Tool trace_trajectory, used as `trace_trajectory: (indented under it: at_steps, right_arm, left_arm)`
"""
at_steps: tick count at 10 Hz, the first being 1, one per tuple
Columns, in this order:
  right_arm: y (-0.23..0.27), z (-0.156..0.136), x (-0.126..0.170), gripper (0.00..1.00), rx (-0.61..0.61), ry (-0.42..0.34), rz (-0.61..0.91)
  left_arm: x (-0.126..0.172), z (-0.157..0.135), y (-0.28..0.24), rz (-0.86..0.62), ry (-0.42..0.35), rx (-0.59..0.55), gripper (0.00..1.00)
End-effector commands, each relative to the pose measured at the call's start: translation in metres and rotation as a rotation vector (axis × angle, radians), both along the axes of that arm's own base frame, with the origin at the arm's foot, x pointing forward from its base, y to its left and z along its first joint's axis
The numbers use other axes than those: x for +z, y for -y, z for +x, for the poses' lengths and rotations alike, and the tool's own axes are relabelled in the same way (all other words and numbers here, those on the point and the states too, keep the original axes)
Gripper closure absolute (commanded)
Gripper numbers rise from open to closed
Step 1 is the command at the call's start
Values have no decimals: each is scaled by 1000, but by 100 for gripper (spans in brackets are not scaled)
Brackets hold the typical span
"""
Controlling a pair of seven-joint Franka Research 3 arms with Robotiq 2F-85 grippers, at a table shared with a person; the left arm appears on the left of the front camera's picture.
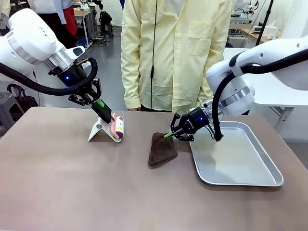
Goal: Clean the surface of the table.
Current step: Return the Lint Roller and towel to their original positions.
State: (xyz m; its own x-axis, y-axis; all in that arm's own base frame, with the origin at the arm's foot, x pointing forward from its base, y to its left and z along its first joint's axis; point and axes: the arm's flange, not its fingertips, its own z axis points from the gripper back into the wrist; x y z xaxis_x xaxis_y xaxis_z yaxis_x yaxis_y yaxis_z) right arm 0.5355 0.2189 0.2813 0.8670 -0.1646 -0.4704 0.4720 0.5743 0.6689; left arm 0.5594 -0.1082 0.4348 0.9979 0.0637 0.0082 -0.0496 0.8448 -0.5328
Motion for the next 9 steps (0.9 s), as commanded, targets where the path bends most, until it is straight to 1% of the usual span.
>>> trace_trajectory:
  at_steps: [1,3,6,7,9]
  right_arm:
    - [-9,9,1,94,2,-30,-35]
    - [-9,9,1,94,6,-31,-34]
    - [-9,8,0,94,10,-39,-34]
    - [-8,8,0,77,10,-43,-28]
    - [-7,8,-2,23,14,-54,-21]
  left_arm:
    - [5,9,1,23,-6,10,78]
    - [2,11,1,33,-6,15,78]
    - [-2,12,-1,52,-28,10,78]
    - [-2,13,1,59,-38,8,41]
    - [-3,13,1,66,-40,8,0]
